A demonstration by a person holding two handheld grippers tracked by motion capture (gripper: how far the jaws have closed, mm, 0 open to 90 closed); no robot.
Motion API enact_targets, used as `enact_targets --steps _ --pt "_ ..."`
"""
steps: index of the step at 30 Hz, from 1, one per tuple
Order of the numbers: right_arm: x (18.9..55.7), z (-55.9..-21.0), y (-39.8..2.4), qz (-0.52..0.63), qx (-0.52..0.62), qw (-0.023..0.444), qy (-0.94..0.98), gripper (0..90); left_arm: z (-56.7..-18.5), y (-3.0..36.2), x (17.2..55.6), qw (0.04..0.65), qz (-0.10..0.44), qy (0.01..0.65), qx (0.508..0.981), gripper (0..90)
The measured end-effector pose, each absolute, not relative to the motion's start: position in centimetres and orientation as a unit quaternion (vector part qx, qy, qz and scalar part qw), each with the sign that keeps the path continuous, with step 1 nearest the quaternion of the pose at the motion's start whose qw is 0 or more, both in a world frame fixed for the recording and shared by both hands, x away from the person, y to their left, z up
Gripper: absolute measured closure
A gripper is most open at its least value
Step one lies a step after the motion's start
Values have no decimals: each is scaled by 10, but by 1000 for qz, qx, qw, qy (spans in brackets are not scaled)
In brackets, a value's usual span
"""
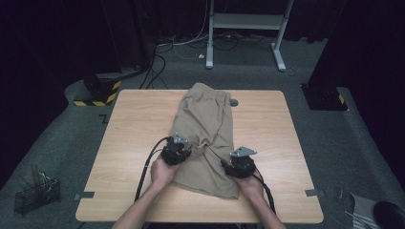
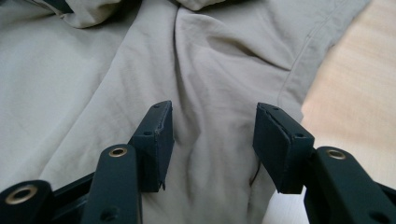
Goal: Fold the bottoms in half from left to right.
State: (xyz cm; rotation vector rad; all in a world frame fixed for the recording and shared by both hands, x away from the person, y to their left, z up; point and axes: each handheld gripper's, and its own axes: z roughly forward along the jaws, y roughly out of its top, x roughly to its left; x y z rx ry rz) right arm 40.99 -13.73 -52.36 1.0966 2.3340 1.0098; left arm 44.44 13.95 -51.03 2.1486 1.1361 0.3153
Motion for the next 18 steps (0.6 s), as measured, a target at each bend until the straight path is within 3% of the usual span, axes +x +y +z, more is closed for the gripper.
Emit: enact_targets --steps 6,12,18 --pt "436 -523 -128 356 404 187 822 477 -498 147 454 357 119 458 805 885" --pt "436 -524 -127 356 408 189 819 479 -454 120 409 422 143 375 813 884" --pt "431 -523 -127 354 408 187 821 480 -488 87 405 377 106 356 849 872"
